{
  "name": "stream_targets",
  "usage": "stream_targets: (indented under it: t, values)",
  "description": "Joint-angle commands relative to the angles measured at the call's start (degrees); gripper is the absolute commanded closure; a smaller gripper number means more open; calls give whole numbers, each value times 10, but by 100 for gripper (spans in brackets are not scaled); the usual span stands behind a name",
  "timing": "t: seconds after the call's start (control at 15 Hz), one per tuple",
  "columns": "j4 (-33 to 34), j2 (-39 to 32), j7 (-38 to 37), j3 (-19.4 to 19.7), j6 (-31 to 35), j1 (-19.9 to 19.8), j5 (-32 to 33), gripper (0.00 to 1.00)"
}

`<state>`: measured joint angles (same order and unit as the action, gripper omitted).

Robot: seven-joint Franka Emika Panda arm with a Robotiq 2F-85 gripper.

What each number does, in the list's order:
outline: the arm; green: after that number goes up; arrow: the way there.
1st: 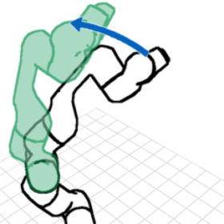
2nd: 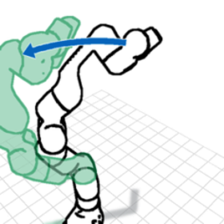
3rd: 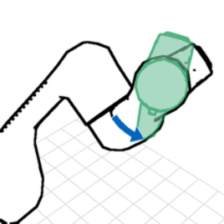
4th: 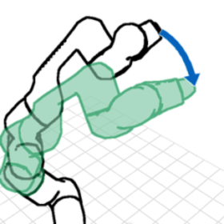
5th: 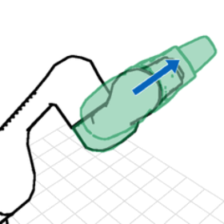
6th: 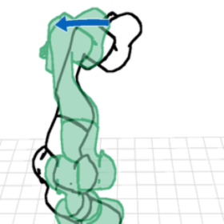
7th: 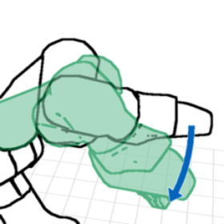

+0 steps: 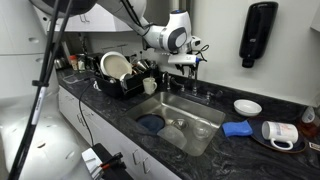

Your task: Move the tap nozzle to the left

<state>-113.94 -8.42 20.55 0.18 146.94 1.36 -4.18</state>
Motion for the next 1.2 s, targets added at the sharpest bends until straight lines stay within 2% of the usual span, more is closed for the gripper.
stream_targets:
  t: [0.0, 0.27, 0.53, 1.13]
  values:
    - [18, -14, -67, 1, -9, -5, 39, 69]
    - [17, -11, -183, 10, -30, 3, 106, 97]
    - [19, -11, -211, 1, -45, 7, 109, 94]
    - [20, -3, -107, -41, -68, 10, 16, 94]
